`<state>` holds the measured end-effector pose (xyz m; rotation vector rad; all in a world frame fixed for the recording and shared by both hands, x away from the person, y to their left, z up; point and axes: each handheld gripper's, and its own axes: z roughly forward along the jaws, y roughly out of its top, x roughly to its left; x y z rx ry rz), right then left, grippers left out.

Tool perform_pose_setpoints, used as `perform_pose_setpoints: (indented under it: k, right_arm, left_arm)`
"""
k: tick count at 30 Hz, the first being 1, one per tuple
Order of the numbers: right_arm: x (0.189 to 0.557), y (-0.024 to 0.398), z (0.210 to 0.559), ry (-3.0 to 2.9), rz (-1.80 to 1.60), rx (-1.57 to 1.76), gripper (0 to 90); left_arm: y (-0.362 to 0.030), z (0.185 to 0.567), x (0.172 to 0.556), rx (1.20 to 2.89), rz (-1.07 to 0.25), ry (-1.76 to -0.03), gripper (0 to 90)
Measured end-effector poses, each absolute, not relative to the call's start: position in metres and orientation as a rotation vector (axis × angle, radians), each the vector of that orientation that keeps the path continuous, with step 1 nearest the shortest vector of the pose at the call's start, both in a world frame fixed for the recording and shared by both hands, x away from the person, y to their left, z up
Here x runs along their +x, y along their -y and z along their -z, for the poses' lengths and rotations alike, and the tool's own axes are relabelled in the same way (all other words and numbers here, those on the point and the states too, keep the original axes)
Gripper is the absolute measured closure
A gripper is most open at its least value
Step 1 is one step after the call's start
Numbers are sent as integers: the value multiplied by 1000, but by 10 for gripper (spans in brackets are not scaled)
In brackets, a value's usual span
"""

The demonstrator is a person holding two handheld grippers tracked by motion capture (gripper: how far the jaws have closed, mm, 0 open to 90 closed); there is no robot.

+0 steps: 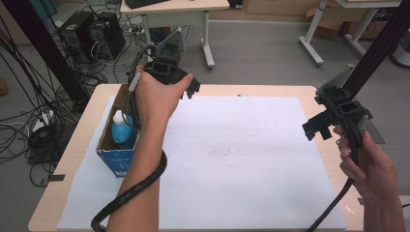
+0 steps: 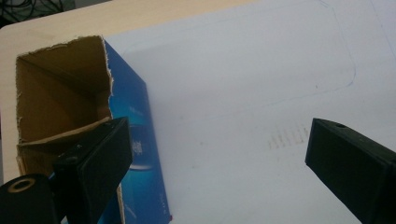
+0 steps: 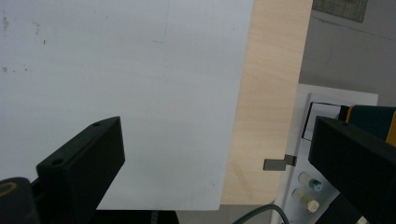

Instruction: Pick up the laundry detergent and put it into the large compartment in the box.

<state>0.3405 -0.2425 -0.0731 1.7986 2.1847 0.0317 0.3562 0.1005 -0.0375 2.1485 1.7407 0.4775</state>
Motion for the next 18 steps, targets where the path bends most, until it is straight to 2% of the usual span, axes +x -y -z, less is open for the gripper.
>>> perform_pose_setpoints:
  k: [18]
  right_arm:
    - [339, 240, 72, -2187, -40, 1784, 32]
  left_arm:
    - [-95, 43, 362, 2168, -445, -1726, 78]
